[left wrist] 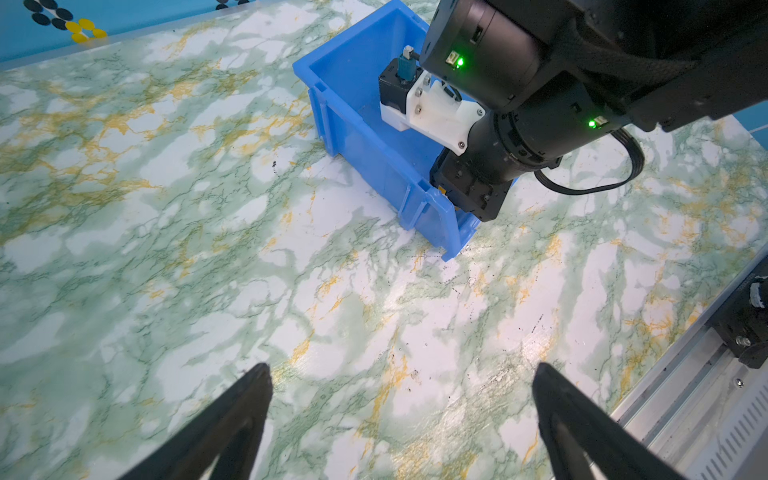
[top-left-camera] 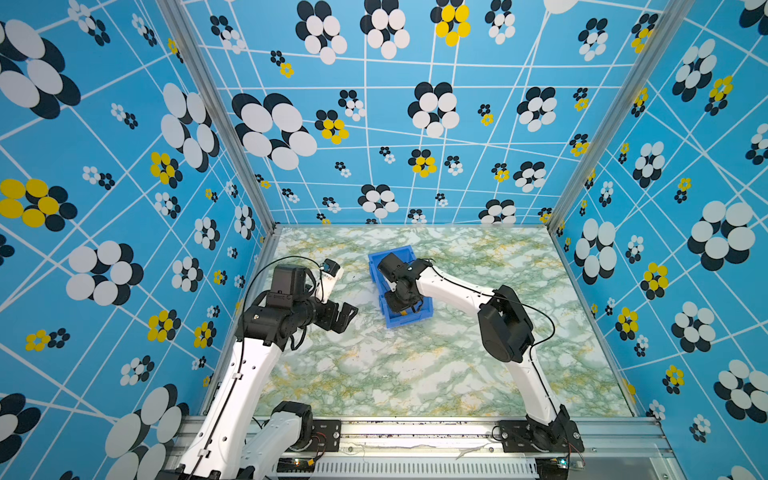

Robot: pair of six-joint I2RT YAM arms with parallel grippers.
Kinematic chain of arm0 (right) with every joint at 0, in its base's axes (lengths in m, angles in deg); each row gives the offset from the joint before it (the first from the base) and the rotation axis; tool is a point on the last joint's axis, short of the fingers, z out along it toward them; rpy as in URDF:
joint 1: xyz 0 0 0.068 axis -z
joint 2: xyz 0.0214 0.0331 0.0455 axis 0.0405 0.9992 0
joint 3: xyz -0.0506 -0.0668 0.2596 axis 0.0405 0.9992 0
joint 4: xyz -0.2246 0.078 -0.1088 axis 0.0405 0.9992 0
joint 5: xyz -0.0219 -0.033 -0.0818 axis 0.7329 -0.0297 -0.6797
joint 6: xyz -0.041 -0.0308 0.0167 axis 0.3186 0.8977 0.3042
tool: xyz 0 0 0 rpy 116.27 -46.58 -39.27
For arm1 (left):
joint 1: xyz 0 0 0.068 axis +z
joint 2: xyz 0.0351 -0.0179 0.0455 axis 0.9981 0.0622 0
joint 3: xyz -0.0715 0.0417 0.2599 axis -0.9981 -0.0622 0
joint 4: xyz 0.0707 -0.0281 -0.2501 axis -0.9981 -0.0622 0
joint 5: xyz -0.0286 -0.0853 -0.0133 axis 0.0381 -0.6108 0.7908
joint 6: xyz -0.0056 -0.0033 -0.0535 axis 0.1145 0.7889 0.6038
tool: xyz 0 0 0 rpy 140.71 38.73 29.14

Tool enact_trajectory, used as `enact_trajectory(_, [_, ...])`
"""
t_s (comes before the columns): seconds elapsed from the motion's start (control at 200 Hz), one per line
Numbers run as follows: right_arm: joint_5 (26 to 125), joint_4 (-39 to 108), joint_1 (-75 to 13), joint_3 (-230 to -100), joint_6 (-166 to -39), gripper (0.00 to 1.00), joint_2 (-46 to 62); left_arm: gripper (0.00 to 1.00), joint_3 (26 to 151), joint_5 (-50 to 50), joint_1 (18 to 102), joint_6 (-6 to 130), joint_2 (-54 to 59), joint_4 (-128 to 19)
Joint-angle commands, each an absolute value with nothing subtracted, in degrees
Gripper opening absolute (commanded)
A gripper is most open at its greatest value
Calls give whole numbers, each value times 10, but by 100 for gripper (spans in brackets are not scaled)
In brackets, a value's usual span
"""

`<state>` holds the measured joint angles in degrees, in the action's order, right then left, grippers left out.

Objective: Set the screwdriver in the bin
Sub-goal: 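Open the right gripper to release the screwdriver into the bin and rise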

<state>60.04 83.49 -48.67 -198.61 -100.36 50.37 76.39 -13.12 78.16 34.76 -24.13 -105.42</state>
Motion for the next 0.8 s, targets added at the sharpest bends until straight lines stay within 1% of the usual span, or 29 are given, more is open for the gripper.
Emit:
enact_trajectory(0.0, [568, 870, -486, -2003, -998, 31, 465, 99, 758, -123, 779, 344, -243, -1048])
enact_trajectory(0.07, [556, 870, -486, -1999, -1000, 31, 455, 99, 763, -113, 778, 339, -236, -1047])
enact_trajectory(0.25, [546, 840, -486, -1952, -1013, 34, 367, 99, 789, -78, 769, 341, -203, -1067])
enact_trajectory(0.405, [513, 804, -486, -1897, -1018, 39, 278, 99, 751, -32, 769, 339, -210, -1025])
enact_trajectory(0.545, [494, 733, -479, -1809, -1025, 44, 175, 99, 725, -6, 768, 336, -214, -1012])
enact_trajectory(0.69, [482, 650, -459, -1684, -1034, 50, 75, 99, 715, 0, 768, 341, -214, -1006])
enact_trajectory(0.795, [445, 606, -456, -1617, -1000, 52, 28, 99, 711, 0, 768, 346, -206, -999])
